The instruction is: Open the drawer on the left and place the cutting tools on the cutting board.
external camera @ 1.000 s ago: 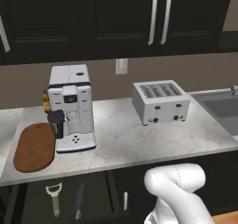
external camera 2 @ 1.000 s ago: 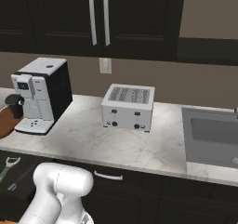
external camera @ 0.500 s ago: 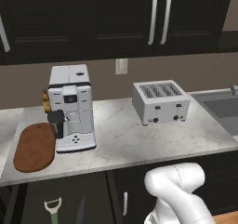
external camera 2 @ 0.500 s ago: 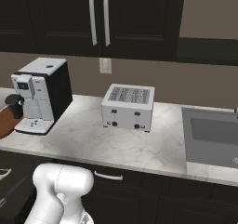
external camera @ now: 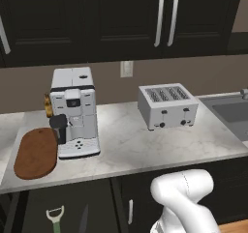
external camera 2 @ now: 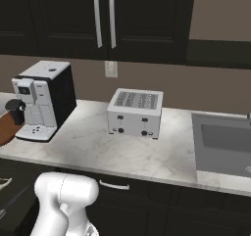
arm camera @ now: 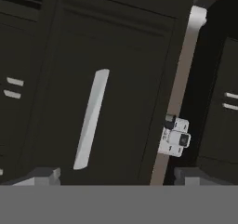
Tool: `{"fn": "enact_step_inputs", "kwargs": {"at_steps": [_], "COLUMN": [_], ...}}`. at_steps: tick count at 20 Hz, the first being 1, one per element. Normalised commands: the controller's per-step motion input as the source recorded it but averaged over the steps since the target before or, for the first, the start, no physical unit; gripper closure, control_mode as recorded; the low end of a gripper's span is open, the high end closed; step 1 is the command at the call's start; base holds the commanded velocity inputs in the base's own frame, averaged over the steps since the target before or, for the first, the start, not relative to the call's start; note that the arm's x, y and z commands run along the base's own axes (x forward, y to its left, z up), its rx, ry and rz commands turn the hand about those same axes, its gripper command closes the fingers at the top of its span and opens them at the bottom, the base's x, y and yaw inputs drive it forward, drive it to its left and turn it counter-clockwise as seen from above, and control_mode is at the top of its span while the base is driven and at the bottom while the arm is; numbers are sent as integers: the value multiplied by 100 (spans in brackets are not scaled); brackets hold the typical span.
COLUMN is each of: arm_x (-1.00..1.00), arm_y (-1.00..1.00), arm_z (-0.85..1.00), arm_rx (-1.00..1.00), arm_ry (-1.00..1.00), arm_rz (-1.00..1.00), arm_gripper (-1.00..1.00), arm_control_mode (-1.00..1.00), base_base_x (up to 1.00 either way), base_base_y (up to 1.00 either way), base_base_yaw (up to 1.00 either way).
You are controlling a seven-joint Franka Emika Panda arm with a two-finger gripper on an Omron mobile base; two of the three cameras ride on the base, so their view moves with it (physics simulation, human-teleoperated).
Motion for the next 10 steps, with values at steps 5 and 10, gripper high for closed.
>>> {"fn": "enact_step_inputs", "kwargs": {"at_steps": [5,10], "arm_x": [-62,-31], "arm_y": [1,-4], "arm_z": [94,100], "arm_rx": [11,17], "arm_ry": [0,0], "arm_rz": [-7,-10], "arm_gripper": [-100,-100], "arm_control_mode": [-100,-100], "base_base_x": [0,0], "base_base_y": [0,0], "base_base_yaw": [0,0]}}
